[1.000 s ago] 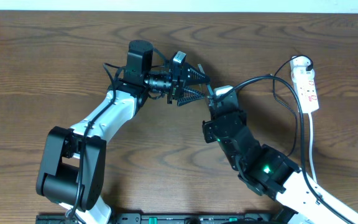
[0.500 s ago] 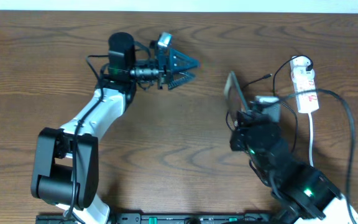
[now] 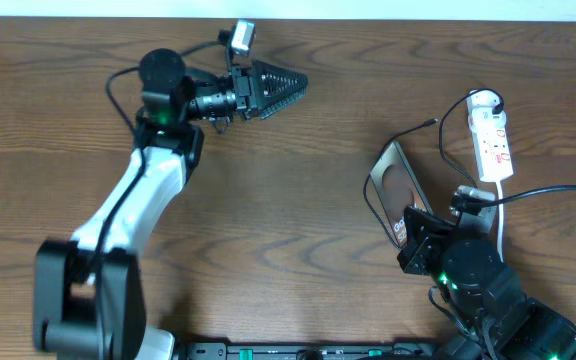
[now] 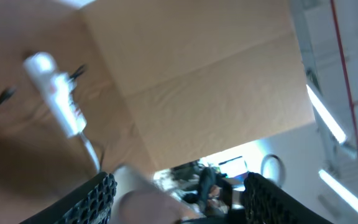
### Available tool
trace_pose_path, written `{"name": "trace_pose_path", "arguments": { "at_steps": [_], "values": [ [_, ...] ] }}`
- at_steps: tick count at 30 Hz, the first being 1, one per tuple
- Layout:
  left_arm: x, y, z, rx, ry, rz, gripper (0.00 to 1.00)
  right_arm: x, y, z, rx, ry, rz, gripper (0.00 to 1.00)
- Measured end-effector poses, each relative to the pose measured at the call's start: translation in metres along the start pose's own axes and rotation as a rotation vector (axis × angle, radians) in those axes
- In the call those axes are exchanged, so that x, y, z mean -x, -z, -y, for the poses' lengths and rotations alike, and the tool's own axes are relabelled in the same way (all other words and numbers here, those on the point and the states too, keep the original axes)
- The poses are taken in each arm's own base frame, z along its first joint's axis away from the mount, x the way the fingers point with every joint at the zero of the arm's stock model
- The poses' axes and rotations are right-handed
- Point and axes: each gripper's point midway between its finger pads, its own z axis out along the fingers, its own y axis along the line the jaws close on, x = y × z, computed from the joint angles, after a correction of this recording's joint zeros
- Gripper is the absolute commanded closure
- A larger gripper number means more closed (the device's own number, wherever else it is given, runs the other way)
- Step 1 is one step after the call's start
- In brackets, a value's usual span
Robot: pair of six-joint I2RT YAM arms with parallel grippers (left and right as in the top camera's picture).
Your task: Plug charger to phone and switch on socket
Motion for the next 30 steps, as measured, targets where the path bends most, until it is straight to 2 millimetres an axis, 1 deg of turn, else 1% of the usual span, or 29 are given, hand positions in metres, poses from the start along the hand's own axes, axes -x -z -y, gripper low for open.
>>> {"name": "trace_pose_path", "arguments": {
  "at_steps": [1, 5, 7, 9, 12, 15, 21, 23, 29, 30],
  "values": [
    [0.000, 0.002, 0.018, -0.012, -0.053, 0.010, 0.32, -0.002, 0.000, 0.000, 0.005, -0.013, -0.011, 0.99],
    [-0.006, 0.009, 0.068, -0.044, -0.209, 0.035, 0.32, -0.008, 0.000, -0.005, 0.033, -0.040, -0.047, 0.99],
    [-0.010, 0.013, 0.083, -0.036, -0.246, 0.049, 0.32, -0.011, 0.001, -0.008, 0.046, -0.054, -0.065, 0.99],
    [-0.010, 0.018, 0.091, -0.010, -0.249, 0.082, 0.33, -0.015, 0.001, -0.010, 0.061, -0.068, -0.085, 0.99],
    [-0.009, 0.030, 0.083, 0.114, -0.197, 0.176, 0.32, -0.020, 0.002, -0.014, 0.081, -0.077, -0.118, 0.99],
    [-0.010, 0.040, 0.074, 0.224, -0.183, 0.247, 0.33, -0.025, 0.002, -0.015, 0.090, -0.081, -0.143, 0.99],
    [-0.018, 0.068, 0.058, 0.459, -0.210, 0.365, 0.32, -0.032, 0.003, -0.014, 0.089, -0.096, -0.179, 0.99],
    [-0.022, 0.077, 0.046, 0.542, -0.195, 0.382, 0.32, -0.033, 0.004, -0.014, 0.084, -0.125, -0.185, 0.99],
    [-0.041, 0.112, -0.010, 0.829, -0.064, 0.395, 0.32, -0.032, 0.003, -0.013, 0.073, -0.234, -0.183, 0.99],
    [-0.043, 0.117, -0.015, 0.865, -0.052, 0.400, 0.32, -0.031, 0.003, -0.013, 0.070, -0.251, -0.181, 0.99]
  ]
}}
